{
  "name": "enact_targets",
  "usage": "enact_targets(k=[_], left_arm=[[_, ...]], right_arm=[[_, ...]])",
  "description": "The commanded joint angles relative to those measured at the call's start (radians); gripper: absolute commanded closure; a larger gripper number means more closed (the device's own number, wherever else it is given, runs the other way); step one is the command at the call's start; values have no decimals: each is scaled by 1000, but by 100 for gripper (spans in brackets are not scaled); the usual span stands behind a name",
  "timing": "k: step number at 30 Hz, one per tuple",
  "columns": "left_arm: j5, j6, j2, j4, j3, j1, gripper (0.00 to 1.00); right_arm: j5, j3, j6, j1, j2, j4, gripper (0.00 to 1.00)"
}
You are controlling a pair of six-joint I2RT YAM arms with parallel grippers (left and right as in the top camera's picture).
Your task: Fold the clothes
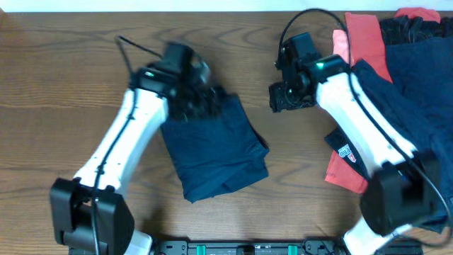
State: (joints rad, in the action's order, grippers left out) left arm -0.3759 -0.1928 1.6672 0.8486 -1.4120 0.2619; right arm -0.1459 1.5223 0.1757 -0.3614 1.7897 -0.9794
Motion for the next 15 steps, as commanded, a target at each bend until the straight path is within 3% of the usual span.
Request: enact_targets(k=[1, 4, 15], left_arm=[[108, 27, -12, -74, -14, -66, 33], [108, 27, 29, -122, -11, -101, 35], [103, 27, 282, -56, -11, -118, 35]], right_arm=[[-243, 2, -94, -42, -51, -11, 42], [-385, -3, -110, -98, -41, -47, 44], [-385, -186, 32, -330, 43, -43, 45]])
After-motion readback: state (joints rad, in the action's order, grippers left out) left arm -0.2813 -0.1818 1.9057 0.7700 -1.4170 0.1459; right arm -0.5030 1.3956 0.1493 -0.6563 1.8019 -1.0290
